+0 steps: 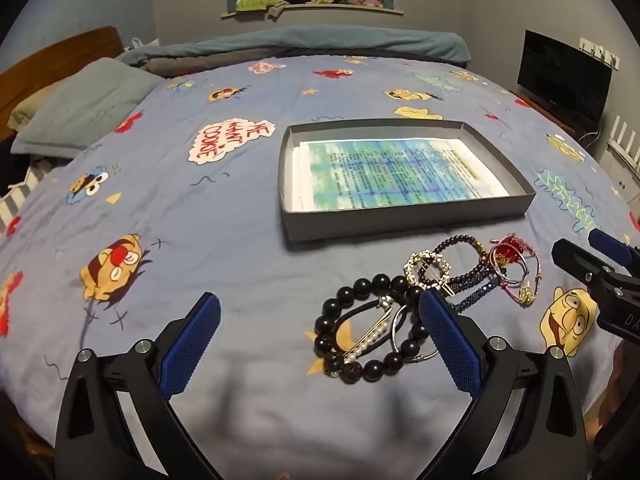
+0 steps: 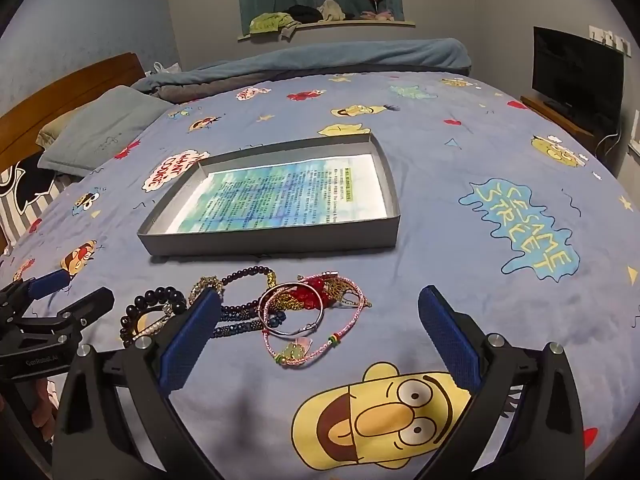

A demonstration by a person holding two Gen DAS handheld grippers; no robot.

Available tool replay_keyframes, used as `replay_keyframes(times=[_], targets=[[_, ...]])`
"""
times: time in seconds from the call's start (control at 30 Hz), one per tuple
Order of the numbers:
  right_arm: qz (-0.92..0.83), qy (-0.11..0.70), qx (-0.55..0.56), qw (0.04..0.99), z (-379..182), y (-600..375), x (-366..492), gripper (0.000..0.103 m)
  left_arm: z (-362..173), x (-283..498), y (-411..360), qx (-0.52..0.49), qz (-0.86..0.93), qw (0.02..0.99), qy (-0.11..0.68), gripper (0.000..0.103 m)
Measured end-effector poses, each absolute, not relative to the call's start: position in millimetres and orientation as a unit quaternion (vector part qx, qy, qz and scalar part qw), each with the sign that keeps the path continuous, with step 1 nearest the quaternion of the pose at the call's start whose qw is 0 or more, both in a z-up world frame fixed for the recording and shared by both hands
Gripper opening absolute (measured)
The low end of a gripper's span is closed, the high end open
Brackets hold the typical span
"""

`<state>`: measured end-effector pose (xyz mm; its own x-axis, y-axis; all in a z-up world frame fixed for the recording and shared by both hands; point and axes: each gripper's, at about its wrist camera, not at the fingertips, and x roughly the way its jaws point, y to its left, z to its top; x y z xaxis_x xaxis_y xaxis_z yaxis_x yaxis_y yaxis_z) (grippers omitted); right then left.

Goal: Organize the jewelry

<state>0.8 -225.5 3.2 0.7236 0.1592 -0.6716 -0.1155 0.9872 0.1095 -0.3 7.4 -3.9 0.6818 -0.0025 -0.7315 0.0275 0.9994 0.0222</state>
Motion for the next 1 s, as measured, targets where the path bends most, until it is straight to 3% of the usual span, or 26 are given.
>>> replay_keyframes(times=[1.0], targets=[[0.067, 0.366, 0.037, 0.927, 3.9, -238.1, -3.2, 0.098, -9.2, -0.8, 4.8, 0.018, -0.007, 0.916, 0.401, 0.099]])
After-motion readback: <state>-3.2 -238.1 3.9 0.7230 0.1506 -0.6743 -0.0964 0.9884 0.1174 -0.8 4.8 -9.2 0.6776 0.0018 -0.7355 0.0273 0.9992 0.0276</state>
